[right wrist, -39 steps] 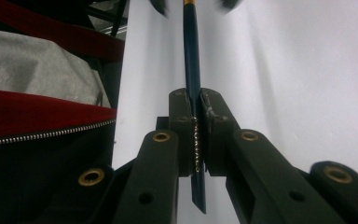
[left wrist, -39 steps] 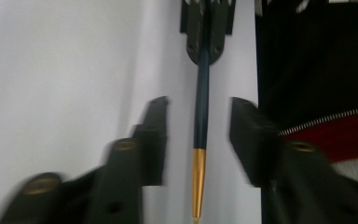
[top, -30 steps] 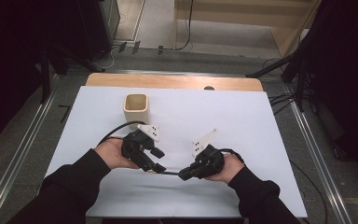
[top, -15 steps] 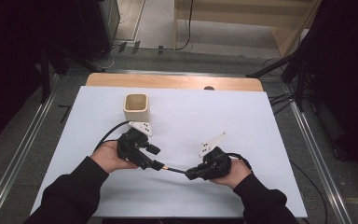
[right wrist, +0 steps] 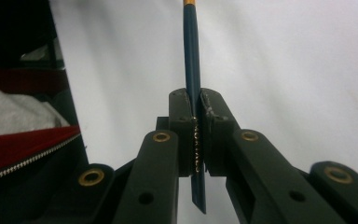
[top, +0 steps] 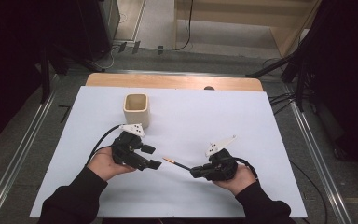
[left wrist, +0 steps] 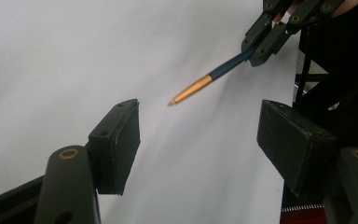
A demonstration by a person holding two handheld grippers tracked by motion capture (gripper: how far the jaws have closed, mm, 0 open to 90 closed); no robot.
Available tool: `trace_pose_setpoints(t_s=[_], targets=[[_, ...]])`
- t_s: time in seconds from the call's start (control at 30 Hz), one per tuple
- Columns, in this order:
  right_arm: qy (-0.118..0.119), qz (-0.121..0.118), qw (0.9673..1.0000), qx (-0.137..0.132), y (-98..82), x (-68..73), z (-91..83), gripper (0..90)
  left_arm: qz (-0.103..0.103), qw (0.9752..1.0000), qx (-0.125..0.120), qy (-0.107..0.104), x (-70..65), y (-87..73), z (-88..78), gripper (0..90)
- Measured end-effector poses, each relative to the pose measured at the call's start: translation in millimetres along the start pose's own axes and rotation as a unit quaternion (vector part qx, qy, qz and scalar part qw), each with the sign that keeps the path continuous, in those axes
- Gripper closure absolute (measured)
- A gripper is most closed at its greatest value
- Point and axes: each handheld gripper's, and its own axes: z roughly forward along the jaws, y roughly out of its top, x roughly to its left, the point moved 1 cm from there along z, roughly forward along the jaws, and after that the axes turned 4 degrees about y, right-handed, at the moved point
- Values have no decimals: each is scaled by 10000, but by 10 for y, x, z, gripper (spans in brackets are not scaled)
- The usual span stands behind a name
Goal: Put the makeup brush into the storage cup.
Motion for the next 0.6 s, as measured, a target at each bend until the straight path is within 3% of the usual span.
trace_pose_setpoints(t_s=[0.3, 0.43, 0.5, 0.6], targets=[[-256, 458, 9975, -471, -18, 70, -45, 849, -229, 9994, -224, 133, -86, -63, 3, 279], [-390, 643, 9949, -671, -1, 153, -27, 849, -315, 9990, -266, 149, -111, -83, 23, 276], [-580, 643, 9936, -719, 19, 223, -11, 849, -359, 9988, -301, 152, -116, -89, 17, 275], [-624, 794, 9904, -939, 33, 287, 22, 849, -454, 9981, -395, 160, -116, -95, 1, 271]])
